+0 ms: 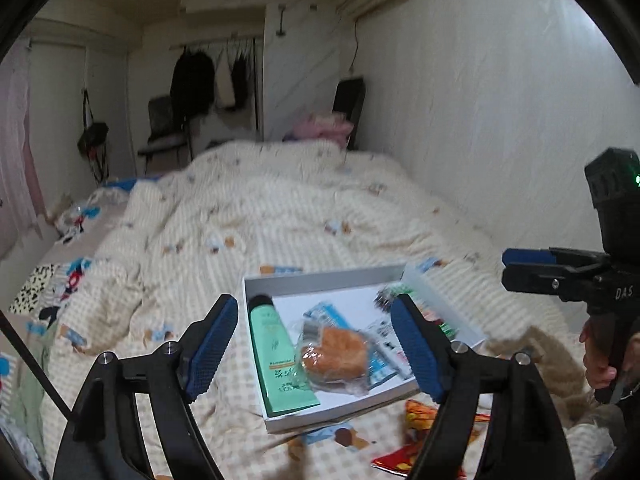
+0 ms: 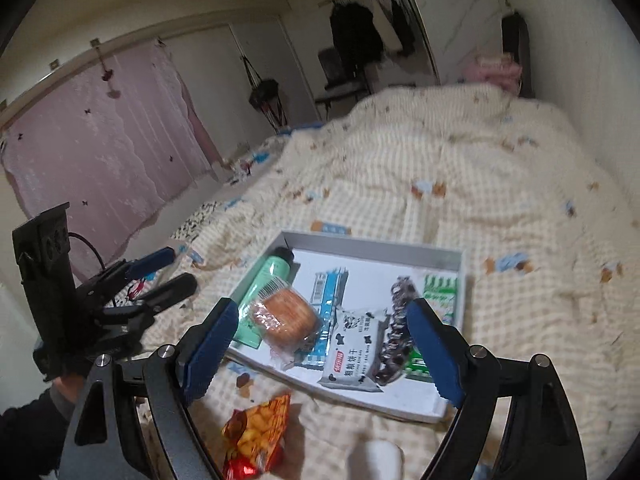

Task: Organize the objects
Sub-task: 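Lower the bun and biscuit packet into the white box, opening both grippers, then withdraw both grippers and reach the left gripper toward the chip bag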

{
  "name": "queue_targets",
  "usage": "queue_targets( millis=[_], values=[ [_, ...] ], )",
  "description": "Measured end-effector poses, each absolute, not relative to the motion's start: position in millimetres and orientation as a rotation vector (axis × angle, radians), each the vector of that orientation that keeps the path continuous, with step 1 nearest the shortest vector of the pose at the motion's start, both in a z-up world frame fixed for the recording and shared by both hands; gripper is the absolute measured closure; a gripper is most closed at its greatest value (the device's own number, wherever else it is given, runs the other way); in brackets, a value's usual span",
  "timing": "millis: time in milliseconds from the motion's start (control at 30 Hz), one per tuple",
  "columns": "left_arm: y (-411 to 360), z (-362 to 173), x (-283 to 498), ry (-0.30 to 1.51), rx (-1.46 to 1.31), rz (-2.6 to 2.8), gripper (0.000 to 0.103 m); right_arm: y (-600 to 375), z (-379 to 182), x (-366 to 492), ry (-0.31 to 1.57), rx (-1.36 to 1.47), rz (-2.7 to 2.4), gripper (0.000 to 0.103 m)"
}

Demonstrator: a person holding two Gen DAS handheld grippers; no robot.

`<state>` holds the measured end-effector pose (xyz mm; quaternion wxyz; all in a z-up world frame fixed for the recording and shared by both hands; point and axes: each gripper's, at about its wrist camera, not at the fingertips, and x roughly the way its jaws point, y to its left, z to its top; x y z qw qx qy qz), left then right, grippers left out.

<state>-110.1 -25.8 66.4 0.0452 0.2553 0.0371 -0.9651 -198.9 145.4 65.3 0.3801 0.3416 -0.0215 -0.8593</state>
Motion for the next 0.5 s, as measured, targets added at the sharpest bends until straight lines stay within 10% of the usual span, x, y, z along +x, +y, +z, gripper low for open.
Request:
queue_targets(
  millis=[133,500],
  values=[
    [-23.1,77.9,-90.1,0.185,0.746,-3.011,0.017,161.6,81.1,-173.8,-0.053,0.829,-2.21,0.0],
    [-9.6,89.0,-40.5,0.188,0.549,-3.06,0.0,185.0,92.6,-120.7,0.019,0.713,-2.245,0.0]
  ],
)
